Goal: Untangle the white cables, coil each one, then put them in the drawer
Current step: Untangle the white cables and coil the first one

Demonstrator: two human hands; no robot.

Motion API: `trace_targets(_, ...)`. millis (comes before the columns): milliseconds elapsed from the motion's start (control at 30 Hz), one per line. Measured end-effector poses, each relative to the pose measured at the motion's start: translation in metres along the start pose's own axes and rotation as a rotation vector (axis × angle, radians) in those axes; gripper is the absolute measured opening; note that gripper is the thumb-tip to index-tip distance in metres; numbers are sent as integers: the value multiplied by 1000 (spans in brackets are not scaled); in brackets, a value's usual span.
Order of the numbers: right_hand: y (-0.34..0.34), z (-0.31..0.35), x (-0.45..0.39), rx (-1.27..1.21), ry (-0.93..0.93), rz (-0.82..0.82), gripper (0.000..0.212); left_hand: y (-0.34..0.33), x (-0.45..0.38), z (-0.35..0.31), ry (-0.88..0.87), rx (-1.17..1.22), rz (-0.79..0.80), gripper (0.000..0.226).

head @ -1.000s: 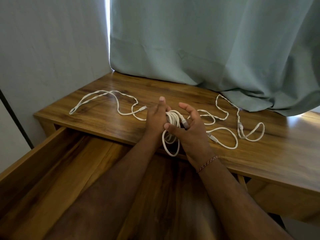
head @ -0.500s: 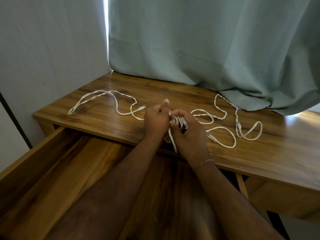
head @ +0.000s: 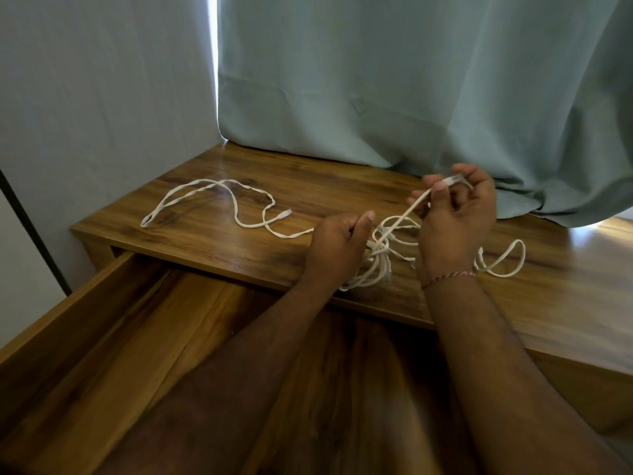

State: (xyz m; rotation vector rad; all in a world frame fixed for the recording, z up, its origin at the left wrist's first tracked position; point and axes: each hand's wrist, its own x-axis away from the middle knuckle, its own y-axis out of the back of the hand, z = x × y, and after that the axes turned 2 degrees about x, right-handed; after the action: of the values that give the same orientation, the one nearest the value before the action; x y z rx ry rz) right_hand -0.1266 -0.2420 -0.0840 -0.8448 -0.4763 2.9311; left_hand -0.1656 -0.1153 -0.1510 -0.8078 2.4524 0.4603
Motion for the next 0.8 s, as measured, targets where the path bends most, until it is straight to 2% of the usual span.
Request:
trace_targets(167,19,-9,-60,-244,-134,-310,35,4,2,-1,-29,96,202,50)
trace_targets(267,53,-10,-92,-89,-120,-356,28,8,2,4,46,217,186,51)
trace_targets(333,59,-11,-84,84,-58,-250,21,5,-2,5,85,241,148,54)
trace_targets(433,43,-15,-32,170,46,101,15,2,-8,10,171,238,62,56)
trace_targets(633,27,-24,33,299,302,654,27,4,-10,15,257,316,-106,66)
trace_targets(733,28,-14,36,333,384,801,46,3,-13,16,295,320,-184,70)
trace_targets(800,30,-11,36,428,483,823,49,2,-14,17,327,276,-226,67)
